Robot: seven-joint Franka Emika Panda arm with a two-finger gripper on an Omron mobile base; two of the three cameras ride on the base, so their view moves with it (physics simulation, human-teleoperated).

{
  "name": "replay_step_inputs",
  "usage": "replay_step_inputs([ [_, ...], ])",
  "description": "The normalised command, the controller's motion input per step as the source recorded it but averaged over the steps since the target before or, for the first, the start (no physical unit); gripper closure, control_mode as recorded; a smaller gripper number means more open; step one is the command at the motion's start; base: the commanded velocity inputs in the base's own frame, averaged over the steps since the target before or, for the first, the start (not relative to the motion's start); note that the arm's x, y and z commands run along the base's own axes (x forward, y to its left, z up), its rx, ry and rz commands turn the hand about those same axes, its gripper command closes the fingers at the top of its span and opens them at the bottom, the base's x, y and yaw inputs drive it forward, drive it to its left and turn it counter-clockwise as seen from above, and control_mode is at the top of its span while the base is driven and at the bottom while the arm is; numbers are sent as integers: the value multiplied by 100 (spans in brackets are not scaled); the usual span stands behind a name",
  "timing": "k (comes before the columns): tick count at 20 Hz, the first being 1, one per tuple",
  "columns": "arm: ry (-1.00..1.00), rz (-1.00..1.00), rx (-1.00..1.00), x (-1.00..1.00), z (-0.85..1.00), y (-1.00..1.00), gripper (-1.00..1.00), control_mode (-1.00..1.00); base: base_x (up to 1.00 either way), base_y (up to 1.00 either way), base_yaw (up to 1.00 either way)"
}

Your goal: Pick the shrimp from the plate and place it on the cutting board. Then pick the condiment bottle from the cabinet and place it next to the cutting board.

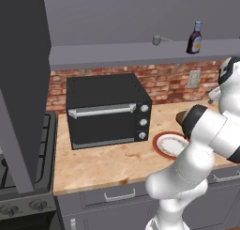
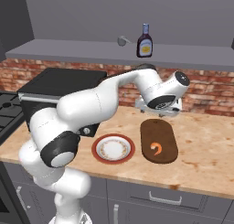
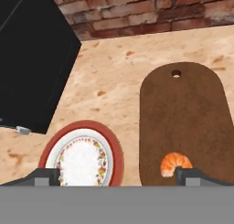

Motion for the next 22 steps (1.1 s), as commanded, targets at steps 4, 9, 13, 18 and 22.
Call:
replay_step_inputs([
  [4,-17,13,0,-10,22,43,-100,-100,0,0,0],
  [9,-22,18,0,-8,12,45,-100,-100,0,0,0],
  [13,-26,21,0,-8,0,44,-100,-100,0,0,0],
  [18,-26,25,0,-2,0,36,-100,-100,0,0,0],
  [22,-27,30,0,0,0,25,-100,-100,0,0,0],
])
